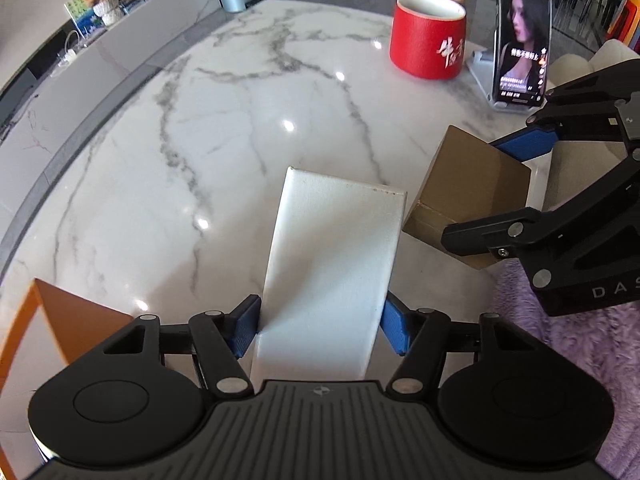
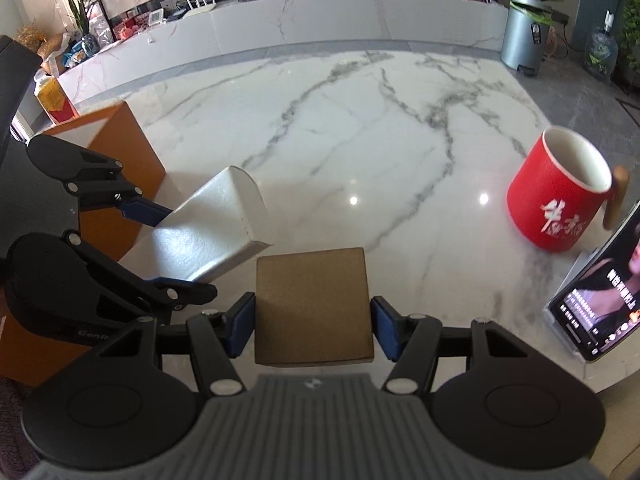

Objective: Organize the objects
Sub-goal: 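Lift both boxes and carry them over the orange box with both tools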

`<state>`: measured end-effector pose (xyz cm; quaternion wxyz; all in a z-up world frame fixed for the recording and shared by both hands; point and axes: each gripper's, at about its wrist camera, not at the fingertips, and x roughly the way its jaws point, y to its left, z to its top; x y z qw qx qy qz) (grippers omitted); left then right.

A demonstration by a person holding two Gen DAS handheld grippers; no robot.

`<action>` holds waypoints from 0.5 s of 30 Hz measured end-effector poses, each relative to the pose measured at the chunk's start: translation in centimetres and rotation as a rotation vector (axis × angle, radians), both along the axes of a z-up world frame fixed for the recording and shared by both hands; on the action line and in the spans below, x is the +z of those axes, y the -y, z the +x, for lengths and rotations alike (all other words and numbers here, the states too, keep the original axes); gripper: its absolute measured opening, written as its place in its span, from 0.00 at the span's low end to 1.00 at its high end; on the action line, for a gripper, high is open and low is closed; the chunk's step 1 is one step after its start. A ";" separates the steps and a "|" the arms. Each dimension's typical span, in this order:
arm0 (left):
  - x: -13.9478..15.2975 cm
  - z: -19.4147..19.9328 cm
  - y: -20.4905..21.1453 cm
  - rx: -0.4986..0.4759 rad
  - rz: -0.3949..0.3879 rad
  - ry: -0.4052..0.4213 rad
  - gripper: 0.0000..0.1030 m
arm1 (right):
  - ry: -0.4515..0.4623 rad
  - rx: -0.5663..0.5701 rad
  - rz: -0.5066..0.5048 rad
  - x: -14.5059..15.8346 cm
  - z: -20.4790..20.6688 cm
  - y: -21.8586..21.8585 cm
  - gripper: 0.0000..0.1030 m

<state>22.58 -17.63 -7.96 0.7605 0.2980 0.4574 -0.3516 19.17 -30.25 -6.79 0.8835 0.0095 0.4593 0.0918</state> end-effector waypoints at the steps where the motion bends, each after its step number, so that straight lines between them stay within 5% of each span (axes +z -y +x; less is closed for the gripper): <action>1: 0.6 -0.4 -0.2 -0.003 -0.007 0.014 0.71 | 0.012 0.005 -0.003 0.5 -0.2 -0.2 0.61; 10: 8.8 -2.6 -5.3 -0.025 -0.071 0.108 0.70 | 0.131 0.120 0.019 7.1 -2.0 -3.8 0.61; 15: 12.1 -2.3 -8.6 -0.004 0.044 0.226 0.69 | 0.170 0.234 0.058 9.9 -1.7 -7.6 0.61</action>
